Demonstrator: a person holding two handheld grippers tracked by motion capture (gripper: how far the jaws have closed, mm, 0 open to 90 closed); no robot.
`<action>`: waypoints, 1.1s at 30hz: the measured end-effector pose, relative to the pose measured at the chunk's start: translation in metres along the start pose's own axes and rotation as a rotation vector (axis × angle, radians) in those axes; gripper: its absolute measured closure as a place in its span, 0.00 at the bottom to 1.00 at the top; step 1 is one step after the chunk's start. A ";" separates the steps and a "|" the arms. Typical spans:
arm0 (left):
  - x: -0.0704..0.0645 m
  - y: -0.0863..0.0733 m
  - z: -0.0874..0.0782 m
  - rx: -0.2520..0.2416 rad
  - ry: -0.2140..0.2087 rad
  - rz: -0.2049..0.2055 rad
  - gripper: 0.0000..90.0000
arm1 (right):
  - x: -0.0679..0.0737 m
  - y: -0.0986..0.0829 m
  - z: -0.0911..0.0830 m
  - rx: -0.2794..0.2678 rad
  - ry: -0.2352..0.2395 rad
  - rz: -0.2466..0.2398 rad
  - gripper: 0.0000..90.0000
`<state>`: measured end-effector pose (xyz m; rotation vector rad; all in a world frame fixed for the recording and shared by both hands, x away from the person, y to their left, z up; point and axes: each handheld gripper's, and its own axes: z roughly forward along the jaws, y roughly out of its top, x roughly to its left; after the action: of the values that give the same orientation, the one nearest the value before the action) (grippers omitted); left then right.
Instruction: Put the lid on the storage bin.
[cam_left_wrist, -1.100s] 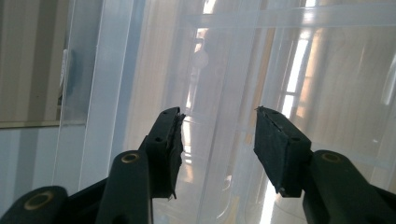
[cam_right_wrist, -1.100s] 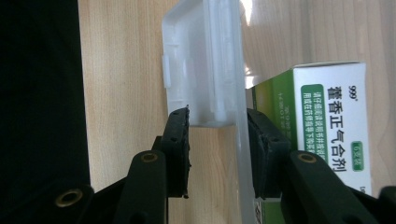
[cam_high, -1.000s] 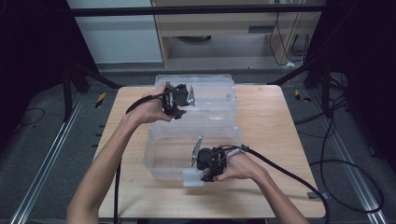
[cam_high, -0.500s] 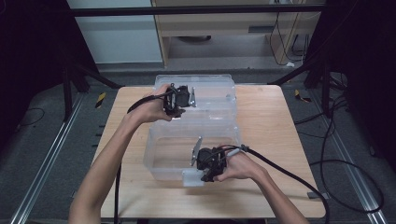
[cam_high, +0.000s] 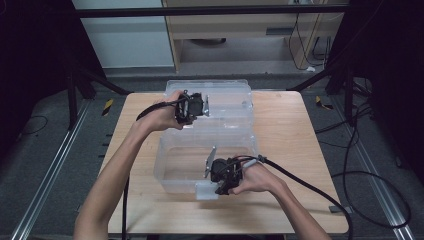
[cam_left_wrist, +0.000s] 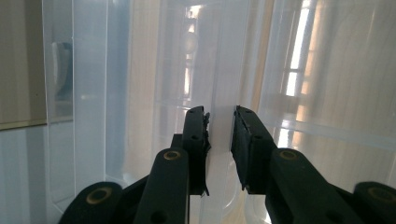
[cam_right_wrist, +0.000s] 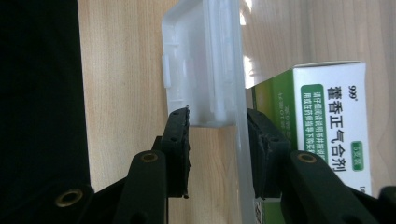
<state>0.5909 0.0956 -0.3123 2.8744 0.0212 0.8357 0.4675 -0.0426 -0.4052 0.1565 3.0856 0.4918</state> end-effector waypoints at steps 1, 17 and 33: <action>0.000 0.000 0.000 0.002 -0.001 0.003 0.84 | 0.000 0.000 0.000 0.000 -0.001 -0.001 0.70; 0.000 0.004 -0.004 0.014 -0.012 0.046 0.88 | 0.002 -0.001 0.000 -0.001 -0.014 0.013 0.72; -0.004 0.006 -0.007 0.008 -0.008 0.062 0.90 | 0.003 -0.001 0.000 -0.013 -0.029 0.024 0.72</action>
<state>0.5840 0.0901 -0.3077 2.8996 -0.0659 0.8375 0.4642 -0.0436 -0.4057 0.1988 3.0551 0.5054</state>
